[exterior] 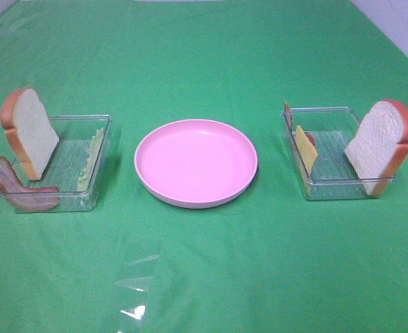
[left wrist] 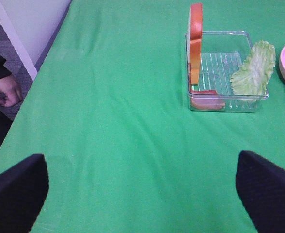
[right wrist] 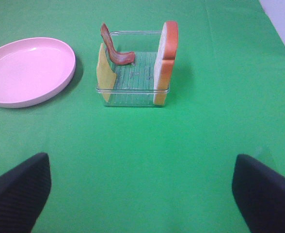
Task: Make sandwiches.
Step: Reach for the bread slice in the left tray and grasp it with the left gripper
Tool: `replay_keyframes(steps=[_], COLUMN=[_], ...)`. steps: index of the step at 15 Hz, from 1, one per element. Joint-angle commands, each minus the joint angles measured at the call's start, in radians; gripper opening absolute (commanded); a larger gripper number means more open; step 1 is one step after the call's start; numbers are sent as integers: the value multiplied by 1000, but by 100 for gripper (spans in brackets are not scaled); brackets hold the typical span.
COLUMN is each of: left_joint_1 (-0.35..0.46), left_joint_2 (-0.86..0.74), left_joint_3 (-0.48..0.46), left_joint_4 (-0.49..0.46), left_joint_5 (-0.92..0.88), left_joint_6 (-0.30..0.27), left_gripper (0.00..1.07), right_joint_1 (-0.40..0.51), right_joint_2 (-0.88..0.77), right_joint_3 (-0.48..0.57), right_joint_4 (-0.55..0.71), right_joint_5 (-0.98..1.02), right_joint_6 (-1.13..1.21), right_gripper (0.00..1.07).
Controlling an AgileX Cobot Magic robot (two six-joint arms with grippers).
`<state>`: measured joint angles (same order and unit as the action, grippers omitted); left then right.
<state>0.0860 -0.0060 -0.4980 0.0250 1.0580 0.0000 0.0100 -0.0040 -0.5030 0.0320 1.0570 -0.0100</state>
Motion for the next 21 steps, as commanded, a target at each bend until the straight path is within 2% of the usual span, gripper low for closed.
replay_keyframes(steps=[1,12,17,19,21], left_joint_1=[4,4,4,4,4], left_joint_2=[-12,13,466,763,909], left_joint_3=[3,1,-216,-371,-451], left_joint_4=[8,8,11,45,49], left_joint_5=[-7,-2,131,211,223], left_joint_6=[-9,0,0,0,15], left_gripper=[97,97,97,97,97], right_joint_1=[-1,-1,-1,-1,-1], right_joint_2=[-22,-22,-22,-22,-22], right_joint_3=[3,3,3,3,3], right_joint_4=[3,3,3,3,3], right_joint_5=[-5,-5,-5,-5,-5], right_joint_6=[5,5,5,5,5], right_gripper=[98,98,98,98,98])
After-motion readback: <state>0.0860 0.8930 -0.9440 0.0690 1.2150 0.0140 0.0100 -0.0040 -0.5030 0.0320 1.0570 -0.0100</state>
